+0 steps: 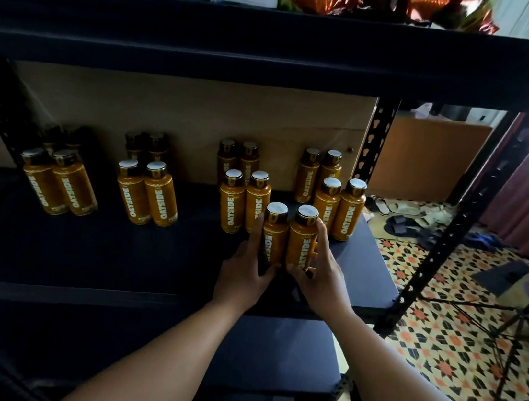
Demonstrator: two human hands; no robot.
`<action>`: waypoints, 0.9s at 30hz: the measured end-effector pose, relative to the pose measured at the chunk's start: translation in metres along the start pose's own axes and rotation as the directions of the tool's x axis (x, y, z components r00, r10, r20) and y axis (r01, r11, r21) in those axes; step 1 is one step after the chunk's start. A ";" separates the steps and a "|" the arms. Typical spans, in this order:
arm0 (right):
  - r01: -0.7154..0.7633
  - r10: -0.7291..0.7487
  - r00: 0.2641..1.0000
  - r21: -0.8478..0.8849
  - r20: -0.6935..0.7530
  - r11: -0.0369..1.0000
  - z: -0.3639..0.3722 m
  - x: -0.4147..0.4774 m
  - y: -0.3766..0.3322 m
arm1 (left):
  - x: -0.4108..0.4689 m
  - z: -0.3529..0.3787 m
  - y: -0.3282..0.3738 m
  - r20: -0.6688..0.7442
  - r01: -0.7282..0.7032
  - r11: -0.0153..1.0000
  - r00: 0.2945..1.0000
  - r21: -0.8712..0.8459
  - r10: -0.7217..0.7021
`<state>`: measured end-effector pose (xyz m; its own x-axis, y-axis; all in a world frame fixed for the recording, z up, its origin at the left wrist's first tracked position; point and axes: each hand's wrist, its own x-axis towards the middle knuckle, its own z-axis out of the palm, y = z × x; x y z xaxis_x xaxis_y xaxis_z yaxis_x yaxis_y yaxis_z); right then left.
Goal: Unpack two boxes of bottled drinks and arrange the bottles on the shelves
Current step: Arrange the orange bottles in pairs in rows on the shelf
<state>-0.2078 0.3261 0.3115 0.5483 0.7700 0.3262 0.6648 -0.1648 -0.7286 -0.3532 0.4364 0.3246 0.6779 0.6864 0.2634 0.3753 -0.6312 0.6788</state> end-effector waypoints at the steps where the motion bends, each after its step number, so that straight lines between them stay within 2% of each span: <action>1: 0.000 0.000 1.000 0.000 0.009 1.000 -0.001 0.001 0.001 | 0.000 0.001 0.002 -0.004 0.007 1.000 1.000 0.001 -0.007; 7: -0.006 0.007 0.999 -0.017 0.036 1.000 -0.002 0.001 0.006 | -0.003 0.006 0.005 -0.037 0.039 0.999 0.999 -0.027 -0.040; 27: -0.016 0.016 1.000 -0.018 -0.004 1.000 -0.001 -0.004 0.013 | -0.005 0.007 0.004 -0.010 0.012 1.000 1.000 -0.023 -0.013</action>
<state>-0.2010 0.3201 0.3008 0.5613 0.7646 0.3168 0.6645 -0.1881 -0.7232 -0.3513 0.4281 0.3211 0.6667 0.6978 0.2616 0.3693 -0.6143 0.6973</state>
